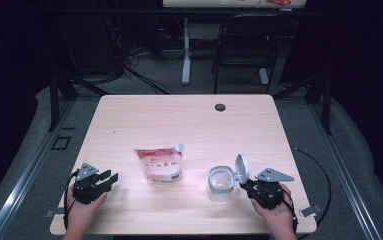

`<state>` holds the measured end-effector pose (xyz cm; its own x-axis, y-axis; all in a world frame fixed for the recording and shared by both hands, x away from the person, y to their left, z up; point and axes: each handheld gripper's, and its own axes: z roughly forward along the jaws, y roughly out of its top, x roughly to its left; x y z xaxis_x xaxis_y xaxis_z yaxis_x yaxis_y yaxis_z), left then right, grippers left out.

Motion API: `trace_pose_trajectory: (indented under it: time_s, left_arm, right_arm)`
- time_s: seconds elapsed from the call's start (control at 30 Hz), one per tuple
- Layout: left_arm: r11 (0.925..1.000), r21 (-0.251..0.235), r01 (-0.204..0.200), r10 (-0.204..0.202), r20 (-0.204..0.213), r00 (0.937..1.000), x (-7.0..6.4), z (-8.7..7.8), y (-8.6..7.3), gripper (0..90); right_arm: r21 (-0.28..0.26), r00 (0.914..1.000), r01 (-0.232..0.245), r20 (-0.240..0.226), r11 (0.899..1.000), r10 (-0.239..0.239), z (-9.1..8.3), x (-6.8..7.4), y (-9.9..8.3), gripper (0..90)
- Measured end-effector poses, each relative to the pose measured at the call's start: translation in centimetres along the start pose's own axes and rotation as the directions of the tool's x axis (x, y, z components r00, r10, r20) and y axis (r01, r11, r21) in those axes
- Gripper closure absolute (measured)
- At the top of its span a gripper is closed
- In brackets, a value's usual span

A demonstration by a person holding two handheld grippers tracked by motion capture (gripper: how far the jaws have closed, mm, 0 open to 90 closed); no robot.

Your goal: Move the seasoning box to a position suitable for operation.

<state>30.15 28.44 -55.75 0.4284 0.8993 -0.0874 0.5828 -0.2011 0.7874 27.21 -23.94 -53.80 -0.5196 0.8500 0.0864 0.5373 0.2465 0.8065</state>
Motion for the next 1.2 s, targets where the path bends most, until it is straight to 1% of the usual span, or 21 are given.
trace_pose_trajectory:
  time_s: [0.07,0.17,0.3,0.37,0.43,0.5,0.6,0.63,0.83,0.93,1.03,1.07,1.1,1.17,1.2]
  left_arm:
    - [1.0,0.001,-0.001,0.001,0.0,1.0,0.0,0.0,0.0,63.1]
    - [1.0,0.004,-0.004,0.004,0.0,1.0,0.0,0.0,0.0,63.0]
    - [1.0,0.005,-0.002,0.002,0.002,1.0,0.0,0.1,0.0,63.0]
    - [1.0,0.007,-0.001,0.001,0.003,1.0,0.0,0.1,0.0,63.0]
    - [1.0,0.005,-0.003,0.003,0.003,1.0,0.0,0.1,0.0,63.0]
    - [1.0,0.009,-0.005,0.005,0.005,1.0,-0.1,0.1,0.0,63.0]
    - [1.0,0.008,-0.004,0.004,0.005,1.0,-0.1,0.1,0.0,63.0]
    - [0.9999,0.01,-0.005,0.005,0.004,1.0,-0.1,0.1,0.0,63.0]
    - [1.0,0.004,-0.001,0.001,0.002,1.0,-0.1,0.1,0.0,63.0]
    - [1.0,0.005,0.0,0.0,0.003,1.0,0.0,0.1,0.0,63.0]
    - [1.0,0.006,-0.001,0.001,0.002,1.0,-0.1,0.1,0.0,62.9]
    - [1.0,0.006,-0.002,0.001,0.002,1.0,-0.1,0.1,0.0,62.9]
    - [1.0,0.005,-0.002,0.002,0.001,1.0,-0.1,0.1,0.0,62.9]
    - [1.0,0.005,-0.001,0.001,0.001,1.0,-0.1,0.1,0.0,62.9]
    - [1.0,0.006,-0.001,0.001,0.002,1.0,-0.1,0.1,0.0,62.9]
  right_arm:
    - [0.01,1.0,0.001,0.003,1.0,-0.001,0.0,-0.2,0.1,79.8]
    - [-0.001,0.9999,-0.014,-0.001,1.0,0.014,0.2,-0.5,0.1,79.1]
    - [0.002,0.9997,-0.021,0.008,1.0,0.021,0.3,-0.8,0.3,79.1]
    - [-0.004,0.9994,-0.035,0.007,0.999,0.035,0.3,-1.1,0.4,79.8]
    - [-0.011,0.9985,-0.056,-0.002,0.998,0.056,0.3,-1.4,0.5,80.7]
    - [-0.018,0.9978,-0.065,-0.012,0.998,0.065,0.4,-1.7,0.6,80.5]
    - [-0.013,0.9985,-0.054,-0.01,0.998,0.054,0.6,-1.8,0.7,80.5]
    - [-0.019,0.9983,-0.057,-0.012,0.998,0.057,0.7,-1.8,0.8,80.5]
    - [-0.016,0.9983,-0.057,-0.014,0.998,0.057,1.4,-1.9,1.2,80.1]
    - [-0.016,0.9987,-0.051,-0.008,0.999,0.051,1.8,-2.0,1.5,79.9]
    - [-0.018,0.9983,-0.057,-0.011,0.998,0.057,2.1,-2.1,1.8,79.5]
    - [-0.014,0.9987,-0.051,-0.006,0.999,0.051,2.2,-2.2,1.9,79.4]
    - [-0.019,0.9983,-0.057,-0.008,0.998,0.057,2.3,-2.2,1.9,79.3]
    - [-0.016,0.9986,-0.054,-0.005,0.998,0.054,2.5,-2.4,2.1,79.3]
    - [-0.021,0.9982,-0.059,-0.011,0.998,0.059,2.6,-2.4,2.1,79.2]
